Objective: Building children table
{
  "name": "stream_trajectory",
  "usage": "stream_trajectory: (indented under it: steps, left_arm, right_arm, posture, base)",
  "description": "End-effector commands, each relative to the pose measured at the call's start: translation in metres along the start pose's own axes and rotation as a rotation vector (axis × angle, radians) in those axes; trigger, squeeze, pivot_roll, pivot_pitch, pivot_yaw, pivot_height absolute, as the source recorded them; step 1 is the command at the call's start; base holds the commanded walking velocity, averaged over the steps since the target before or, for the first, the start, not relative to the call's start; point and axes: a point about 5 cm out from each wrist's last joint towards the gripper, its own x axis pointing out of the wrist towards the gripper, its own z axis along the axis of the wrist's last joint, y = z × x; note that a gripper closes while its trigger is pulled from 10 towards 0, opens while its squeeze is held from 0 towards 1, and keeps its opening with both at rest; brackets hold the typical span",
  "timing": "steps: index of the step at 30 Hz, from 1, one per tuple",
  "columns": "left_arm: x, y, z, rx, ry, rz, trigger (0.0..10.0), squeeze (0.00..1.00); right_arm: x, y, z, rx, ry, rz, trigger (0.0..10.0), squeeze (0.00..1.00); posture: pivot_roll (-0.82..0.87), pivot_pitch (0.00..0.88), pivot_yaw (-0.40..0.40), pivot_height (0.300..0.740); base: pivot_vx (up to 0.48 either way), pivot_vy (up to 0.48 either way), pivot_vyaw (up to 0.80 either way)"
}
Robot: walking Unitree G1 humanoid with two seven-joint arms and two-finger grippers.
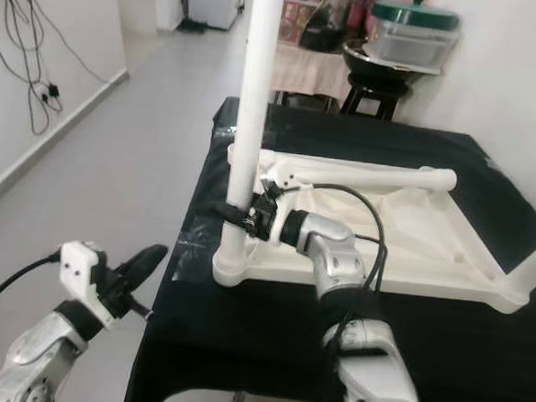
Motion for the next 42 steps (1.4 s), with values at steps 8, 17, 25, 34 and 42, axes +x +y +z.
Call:
stream_trajectory:
  steps: [8, 17, 25, 34, 42]
  left_arm:
    - [0.003, 0.001, 0.0, -0.004, 0.012, -0.024, 10.0, 0.0]
    - [0.004, 0.0, -0.001, -0.001, 0.007, -0.009, 10.0, 0.0]
    - [0.007, -0.001, -0.002, -0.001, 0.009, -0.009, 10.0, 0.0]
    - [0.007, -0.002, -0.003, 0.002, 0.011, -0.007, 10.0, 0.0]
    - [0.007, -0.003, -0.003, 0.0, 0.009, -0.007, 10.0, 0.0]
  right_arm:
    - [-0.005, -0.009, -0.044, -0.012, 0.307, -0.076, 0.0, 0.0]
    - [0.013, -0.011, 0.024, 0.029, 0.085, 0.231, 10.0, 1.0]
    - [0.014, -0.031, 0.057, -0.075, 0.05, 0.584, 10.0, 0.0]
    - [0.024, -0.032, 0.067, -0.019, 0.086, 0.686, 9.4, 0.0]
    - [0.021, -0.034, 0.056, 0.018, 0.088, 0.736, 0.0, 0.0]
  posture:
    - [0.02, 0.0, -0.074, 0.74]
    - [0.03, 0.0, -0.077, 0.74]
    - [0.06, 0.0, -0.094, 0.74]
    - [0.07, 0.0, -0.099, 0.74]
    - [0.07, 0.0, -0.1, 0.74]
  base:
    - [0.0, 0.0, 0.0]
    - [0.0, 0.0, 0.0]
    - [0.0, 0.0, 0.0]
    - [0.0, 0.0, 0.0]
    - [0.0, 0.0, 0.0]
